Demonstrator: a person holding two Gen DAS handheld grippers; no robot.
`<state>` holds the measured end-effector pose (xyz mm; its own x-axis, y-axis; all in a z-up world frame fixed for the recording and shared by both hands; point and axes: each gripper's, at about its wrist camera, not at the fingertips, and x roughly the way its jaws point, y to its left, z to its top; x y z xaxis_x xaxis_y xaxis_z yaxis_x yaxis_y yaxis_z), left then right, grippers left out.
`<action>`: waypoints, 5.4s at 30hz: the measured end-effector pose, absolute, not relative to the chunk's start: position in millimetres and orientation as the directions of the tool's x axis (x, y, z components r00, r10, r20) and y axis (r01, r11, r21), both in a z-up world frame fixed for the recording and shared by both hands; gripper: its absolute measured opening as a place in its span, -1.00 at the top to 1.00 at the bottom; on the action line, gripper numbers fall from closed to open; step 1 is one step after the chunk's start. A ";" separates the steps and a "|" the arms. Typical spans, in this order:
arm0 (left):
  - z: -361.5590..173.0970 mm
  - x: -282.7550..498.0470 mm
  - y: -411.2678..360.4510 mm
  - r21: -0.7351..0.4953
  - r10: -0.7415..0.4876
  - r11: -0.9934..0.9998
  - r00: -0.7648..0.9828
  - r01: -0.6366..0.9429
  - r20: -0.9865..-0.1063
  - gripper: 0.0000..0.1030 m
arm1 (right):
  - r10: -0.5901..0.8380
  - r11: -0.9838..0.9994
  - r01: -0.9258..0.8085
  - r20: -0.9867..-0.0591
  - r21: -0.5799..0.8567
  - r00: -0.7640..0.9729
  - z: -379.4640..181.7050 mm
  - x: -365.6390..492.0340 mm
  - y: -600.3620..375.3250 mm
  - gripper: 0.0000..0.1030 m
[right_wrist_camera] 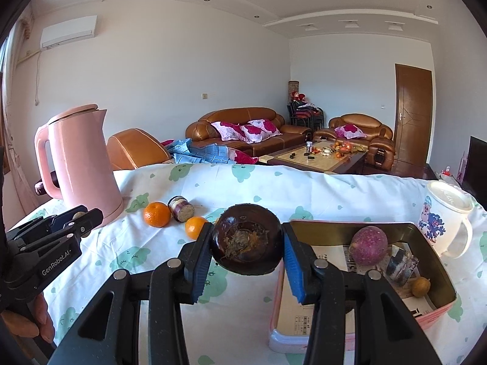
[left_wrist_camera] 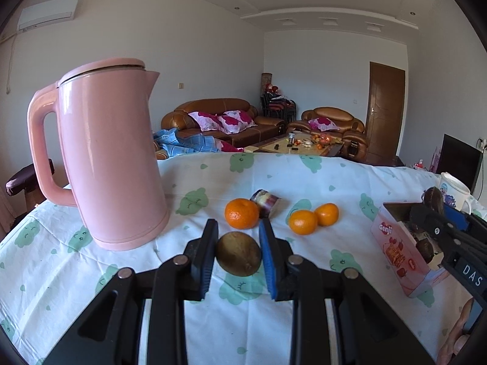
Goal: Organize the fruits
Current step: 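Carry the kiwi with the left tool while the right tool carries the dark fruit to the tin, then open the left tool to drop the kiwi in the tin while the right tool releases the dark fruit, then move both open tools back over the oranges, then grasp an orange with the right tool while the left tool grasps another orange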
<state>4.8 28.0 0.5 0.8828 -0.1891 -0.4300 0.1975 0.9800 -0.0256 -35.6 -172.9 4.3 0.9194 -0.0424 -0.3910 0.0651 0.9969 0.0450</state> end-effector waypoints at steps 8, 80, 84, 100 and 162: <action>7.3 0.0 -9.8 -0.018 -0.229 0.970 0.878 0.244 -0.421 0.44 | -0.088 0.993 0.111 -0.380 0.040 0.921 6.7 -42.9 -205.7 0.12; 4.8 11.8 -182.3 -0.073 -0.425 0.890 0.762 0.450 -0.489 -0.92 | -0.076 0.936 0.221 -0.458 0.273 0.886 -5.9 -65.2 -360.8 -0.62; 9.0 10.7 -172.5 -0.134 -0.470 0.875 0.752 0.464 -0.462 -1.00 | -0.090 0.927 0.228 -0.414 0.297 0.906 -0.9 -71.3 -364.2 -0.69; 14.5 3.3 -157.6 0.078 -0.292 0.936 0.879 0.344 -0.377 -1.00 | -0.292 0.926 0.345 -0.288 0.155 0.912 3.3 -81.1 -349.4 -0.69; -18.0 102.8 71.1 0.100 0.135 0.990 0.815 -0.096 -0.563 -0.95 | 0.063 0.996 0.009 -0.770 0.089 0.635 -53.3 143.8 -95.7 0.01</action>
<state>102.8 71.1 -18.0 0.8153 0.1354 -0.5630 -0.0956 0.9904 0.0997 143.8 -95.7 -53.3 0.6351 0.0630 -0.7699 0.0092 0.9960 0.0890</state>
